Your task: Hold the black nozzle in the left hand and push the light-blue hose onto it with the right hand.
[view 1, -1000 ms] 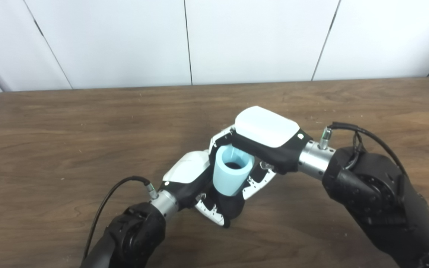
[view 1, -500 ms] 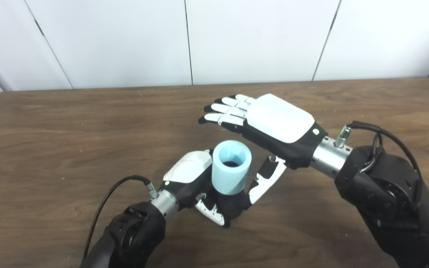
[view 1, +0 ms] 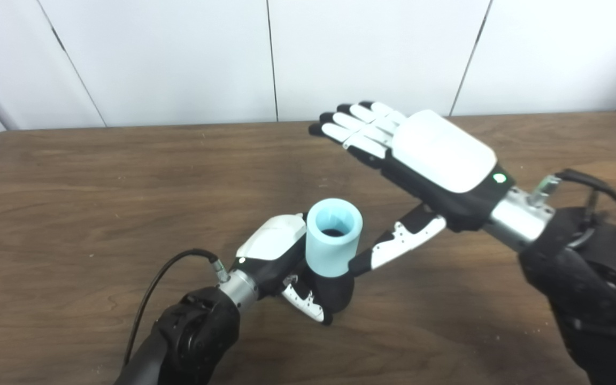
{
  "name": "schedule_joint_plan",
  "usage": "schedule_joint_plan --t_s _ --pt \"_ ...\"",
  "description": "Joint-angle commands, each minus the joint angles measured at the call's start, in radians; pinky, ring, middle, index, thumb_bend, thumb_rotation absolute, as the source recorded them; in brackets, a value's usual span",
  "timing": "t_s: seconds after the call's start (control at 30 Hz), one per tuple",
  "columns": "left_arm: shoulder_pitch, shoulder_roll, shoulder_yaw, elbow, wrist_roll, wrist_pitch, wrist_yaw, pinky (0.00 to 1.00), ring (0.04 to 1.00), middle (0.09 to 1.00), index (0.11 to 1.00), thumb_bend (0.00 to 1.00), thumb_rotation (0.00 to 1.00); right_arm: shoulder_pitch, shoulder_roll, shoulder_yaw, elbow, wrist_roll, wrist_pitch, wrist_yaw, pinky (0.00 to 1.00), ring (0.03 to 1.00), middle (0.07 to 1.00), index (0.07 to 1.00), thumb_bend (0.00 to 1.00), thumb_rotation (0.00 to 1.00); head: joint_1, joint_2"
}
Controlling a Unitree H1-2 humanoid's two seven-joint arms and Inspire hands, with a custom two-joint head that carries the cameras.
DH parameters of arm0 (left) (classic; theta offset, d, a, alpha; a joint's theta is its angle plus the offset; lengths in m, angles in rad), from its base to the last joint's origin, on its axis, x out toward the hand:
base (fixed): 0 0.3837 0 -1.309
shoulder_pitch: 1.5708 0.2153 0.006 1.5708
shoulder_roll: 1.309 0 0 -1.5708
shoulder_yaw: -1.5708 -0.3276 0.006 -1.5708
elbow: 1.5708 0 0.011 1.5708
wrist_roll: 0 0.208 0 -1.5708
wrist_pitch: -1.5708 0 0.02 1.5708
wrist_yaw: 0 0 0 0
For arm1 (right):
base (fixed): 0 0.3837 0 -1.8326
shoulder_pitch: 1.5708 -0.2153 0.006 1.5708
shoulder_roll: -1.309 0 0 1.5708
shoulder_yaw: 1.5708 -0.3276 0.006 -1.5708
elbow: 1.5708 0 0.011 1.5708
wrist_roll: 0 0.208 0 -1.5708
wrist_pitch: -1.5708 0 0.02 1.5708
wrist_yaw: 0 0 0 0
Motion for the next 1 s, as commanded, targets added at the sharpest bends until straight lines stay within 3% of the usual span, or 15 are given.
schedule_joint_plan --t_s 0.0,0.13,0.33,0.6,0.97 --pt "0.02 -0.001 -0.023 0.028 -0.01 0.015 -0.054 1.0 0.68 0.504 0.474 0.52 0.0 0.002 -0.022 -0.025 -0.04 0.028 -0.019 -0.02 1.0 1.0 0.999 0.947 0.65 0.91 -0.001 0.001" --pt "0.019 -0.003 -0.023 0.031 -0.006 0.014 -0.051 1.0 0.681 0.512 0.468 0.52 0.0 0.04 -0.064 -0.039 -0.055 0.073 -0.043 -0.007 1.0 1.0 1.0 0.929 0.65 0.91 -0.001 0.001" --pt "0.018 -0.005 -0.026 0.037 -0.001 0.012 -0.051 1.0 0.672 0.532 0.459 0.52 0.0 0.062 -0.117 -0.027 -0.087 0.117 -0.015 0.063 1.0 1.0 0.998 0.935 0.66 0.91 0.005 0.0" --pt "0.015 -0.004 -0.028 0.047 0.01 0.01 -0.053 1.0 0.673 0.541 0.45 0.51 0.0 0.139 -0.103 -0.019 -0.092 0.14 -0.061 0.036 1.0 1.0 1.0 0.965 0.66 0.97 0.007 -0.002" --pt "0.015 -0.003 -0.032 0.049 0.02 0.012 -0.056 1.0 0.722 0.552 0.442 0.51 0.0 0.137 -0.089 -0.007 -0.099 0.111 -0.082 0.058 1.0 1.0 1.0 0.978 0.65 1.0 0.01 -0.002"
